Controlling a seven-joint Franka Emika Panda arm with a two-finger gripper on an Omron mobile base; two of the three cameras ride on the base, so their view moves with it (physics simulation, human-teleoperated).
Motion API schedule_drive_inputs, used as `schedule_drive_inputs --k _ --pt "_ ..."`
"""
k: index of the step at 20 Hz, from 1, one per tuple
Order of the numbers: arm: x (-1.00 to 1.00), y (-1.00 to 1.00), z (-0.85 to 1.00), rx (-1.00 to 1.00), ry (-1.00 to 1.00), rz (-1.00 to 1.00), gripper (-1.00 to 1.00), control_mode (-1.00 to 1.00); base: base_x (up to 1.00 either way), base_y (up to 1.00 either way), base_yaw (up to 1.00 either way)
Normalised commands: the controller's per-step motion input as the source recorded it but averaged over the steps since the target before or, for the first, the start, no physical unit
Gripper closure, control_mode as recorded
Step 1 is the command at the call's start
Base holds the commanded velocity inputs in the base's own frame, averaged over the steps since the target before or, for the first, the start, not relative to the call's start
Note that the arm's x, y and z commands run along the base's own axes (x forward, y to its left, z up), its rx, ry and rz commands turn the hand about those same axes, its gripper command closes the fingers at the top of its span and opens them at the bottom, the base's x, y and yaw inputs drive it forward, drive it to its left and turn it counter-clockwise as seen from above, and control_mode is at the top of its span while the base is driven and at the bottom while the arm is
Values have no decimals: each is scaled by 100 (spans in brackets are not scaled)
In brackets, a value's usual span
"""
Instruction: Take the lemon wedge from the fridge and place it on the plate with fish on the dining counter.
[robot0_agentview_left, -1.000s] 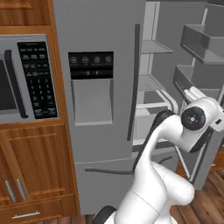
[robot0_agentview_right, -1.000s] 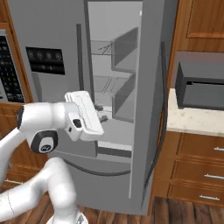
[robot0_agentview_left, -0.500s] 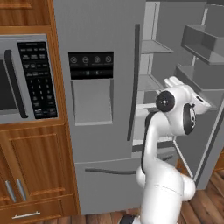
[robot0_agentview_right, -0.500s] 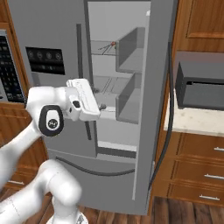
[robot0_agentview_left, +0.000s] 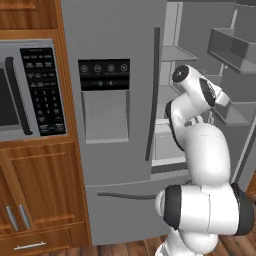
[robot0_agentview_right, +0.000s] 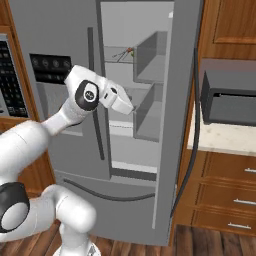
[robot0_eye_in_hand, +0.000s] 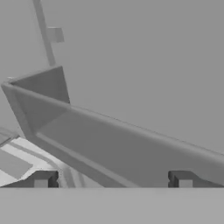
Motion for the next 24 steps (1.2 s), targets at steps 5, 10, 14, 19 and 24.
schedule_drive_inputs --k 5,10,14,19,24 --pt "13 -100 -6 8 22 -17 -100 -100 0 0 0" --pt "-12 -100 -18 13 9 -16 -100 -100 0 0 0" --pt "-91 -86 -49 5 -11 3 -100 -100 0 0 0" --pt "-100 13 -46 -6 -18 23 -100 -100 0 0 0" --pt "-100 84 -13 -10 -4 37 -100 -100 0 0 0"
